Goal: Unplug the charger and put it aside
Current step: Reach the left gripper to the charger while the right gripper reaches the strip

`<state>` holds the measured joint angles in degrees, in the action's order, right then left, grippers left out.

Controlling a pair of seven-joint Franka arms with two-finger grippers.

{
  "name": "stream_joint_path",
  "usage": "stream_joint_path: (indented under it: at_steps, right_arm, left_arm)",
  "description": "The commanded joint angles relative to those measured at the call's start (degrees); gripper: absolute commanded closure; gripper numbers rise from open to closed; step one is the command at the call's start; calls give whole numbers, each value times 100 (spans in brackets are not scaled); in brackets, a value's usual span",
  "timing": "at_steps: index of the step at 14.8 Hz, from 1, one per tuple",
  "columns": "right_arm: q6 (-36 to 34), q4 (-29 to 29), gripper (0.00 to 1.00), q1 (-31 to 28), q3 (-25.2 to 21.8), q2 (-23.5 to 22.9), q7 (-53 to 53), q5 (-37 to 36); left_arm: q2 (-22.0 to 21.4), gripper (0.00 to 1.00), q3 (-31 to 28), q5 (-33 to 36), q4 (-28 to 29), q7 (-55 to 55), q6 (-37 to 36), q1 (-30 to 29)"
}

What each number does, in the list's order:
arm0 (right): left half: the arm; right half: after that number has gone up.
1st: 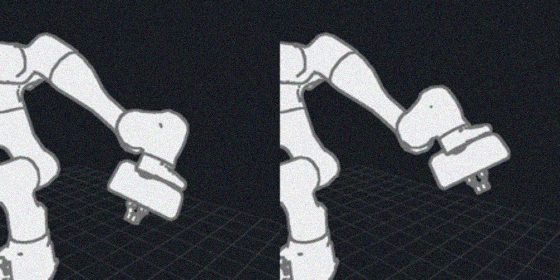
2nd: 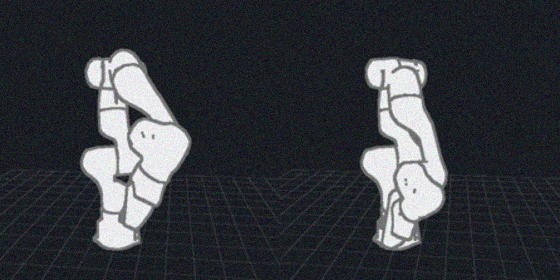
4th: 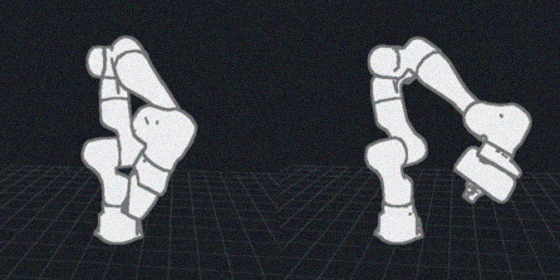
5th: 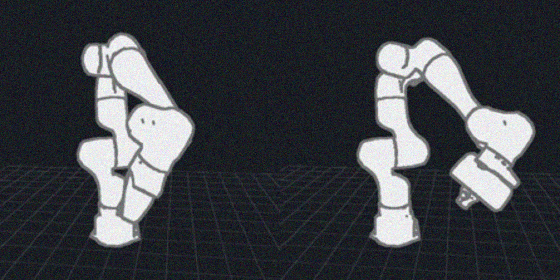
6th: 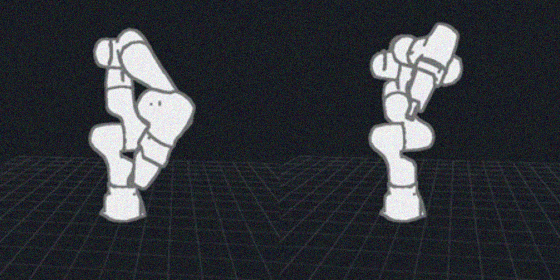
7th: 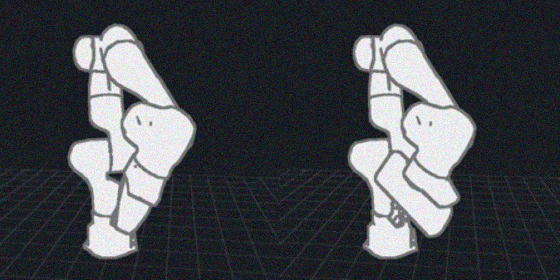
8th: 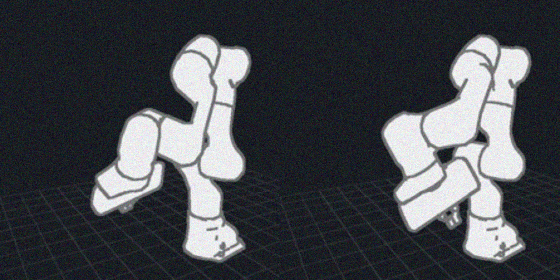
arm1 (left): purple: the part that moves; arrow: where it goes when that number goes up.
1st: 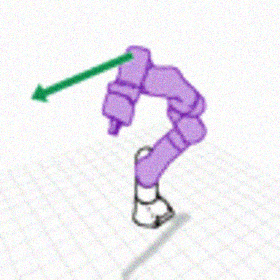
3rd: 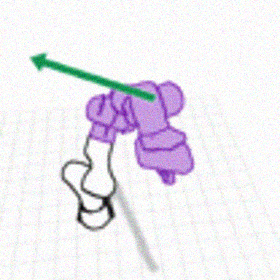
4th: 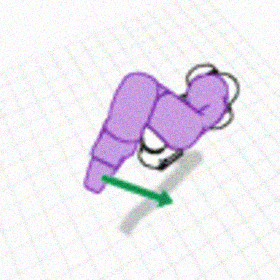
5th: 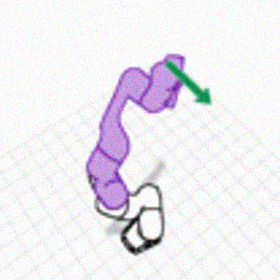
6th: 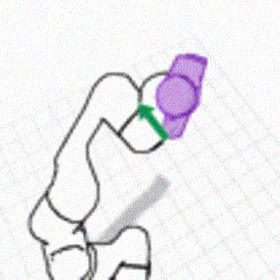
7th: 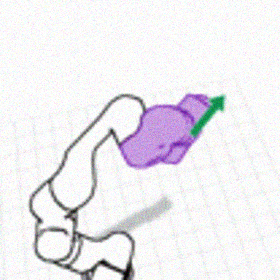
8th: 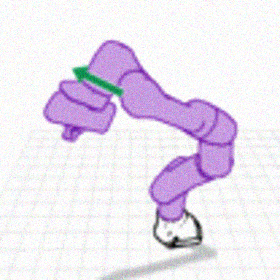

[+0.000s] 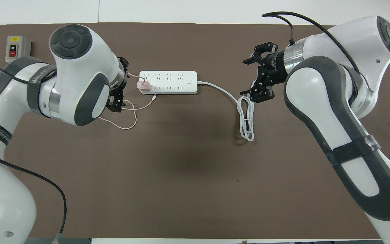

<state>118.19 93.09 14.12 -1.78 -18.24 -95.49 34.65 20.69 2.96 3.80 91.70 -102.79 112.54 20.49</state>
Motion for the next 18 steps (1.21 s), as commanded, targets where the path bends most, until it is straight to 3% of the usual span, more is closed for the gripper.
stream_joint_path:
  at_steps: [1, 3, 10, 14, 15, 16, 17, 18]
  right_arm:
    - [414, -89, 0, 186, 11, -355, -66, 287]
    - [713, -124, 0, 554, 3, -505, -66, 218]
    - [1286, -124, 0, 652, 3, -989, 565, 410]
    - [1496, 208, 0, 706, 11, -928, 1117, 420]
    - [1958, 601, 0, 897, 11, -875, 1712, 603]
    - [2806, 849, 0, 1134, 29, -840, 2396, 1240]
    - [2928, 843, 0, 1328, 12, -857, 2516, 2003]
    - [2921, 756, 0, 1408, -15, -927, 2100, 2245]
  left_arm:
    - [460, 0, -67, 174, -354, -250, 49, 191]
    - [777, 0, -85, 174, -652, -259, 23, 236]
    - [1270, 0, -120, 156, -1461, -338, -250, 227]
    - [1402, 0, -120, 174, -1471, -355, -189, 227]
    - [1428, 0, -120, 157, -1454, -416, -180, 210]
    - [1429, 0, -120, 156, -1445, -417, -180, 209]
    - [1420, 0, -120, 139, -1427, -417, -180, 209]
    - [1429, 0, -120, 139, -1401, -417, -154, 218]
